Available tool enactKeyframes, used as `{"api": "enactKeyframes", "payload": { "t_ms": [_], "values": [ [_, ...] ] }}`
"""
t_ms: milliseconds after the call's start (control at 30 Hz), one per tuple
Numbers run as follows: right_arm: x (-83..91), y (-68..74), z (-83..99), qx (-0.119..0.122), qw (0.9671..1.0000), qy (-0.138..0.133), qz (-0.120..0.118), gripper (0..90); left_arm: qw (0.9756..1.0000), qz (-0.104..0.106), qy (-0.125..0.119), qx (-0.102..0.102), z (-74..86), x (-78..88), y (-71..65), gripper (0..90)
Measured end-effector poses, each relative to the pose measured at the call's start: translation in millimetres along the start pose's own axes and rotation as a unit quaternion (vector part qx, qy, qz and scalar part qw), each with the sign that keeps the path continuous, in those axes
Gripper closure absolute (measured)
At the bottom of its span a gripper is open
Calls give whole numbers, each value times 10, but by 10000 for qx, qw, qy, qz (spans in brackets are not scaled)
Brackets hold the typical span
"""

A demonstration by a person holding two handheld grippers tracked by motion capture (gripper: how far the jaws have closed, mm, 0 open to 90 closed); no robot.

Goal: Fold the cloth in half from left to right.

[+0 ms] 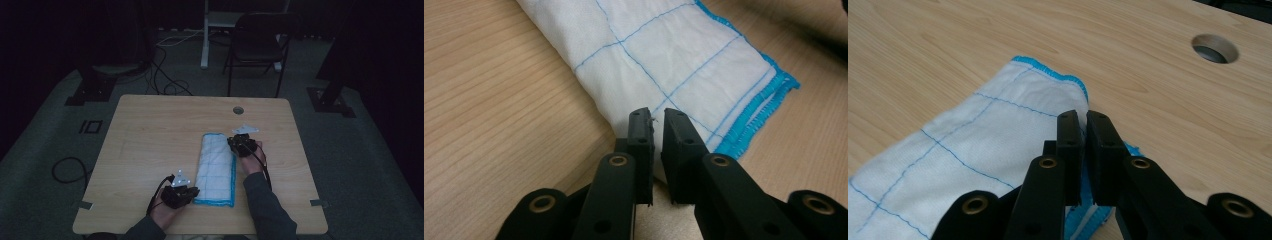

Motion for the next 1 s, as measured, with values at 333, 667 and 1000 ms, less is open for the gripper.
{"api": "enactKeyframes", "payload": {
  "t_ms": [333,667,1000],
  "values": [
    [-193,-197,282,-87,9975,593,379,743,10000,44,6,18,5,-13,-4,807],
    [-143,-424,228,-726,9956,340,478,728,10000,77,-5,11,12,-21,-7,791],
    [-323,-150,180,-382,9986,299,-202,617,10000,95,-7,30,15,-26,-6,791]
  ]
}}
Point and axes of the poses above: each handheld gripper's, and its own axes: x roughly backward along the jaws, z roughly out of its underside, y roughly to its left, the point moved 9 cm from there along -x, roughly forward along the jaws, and after that the axes turned 13 degrees about y, right-handed, at the moved point
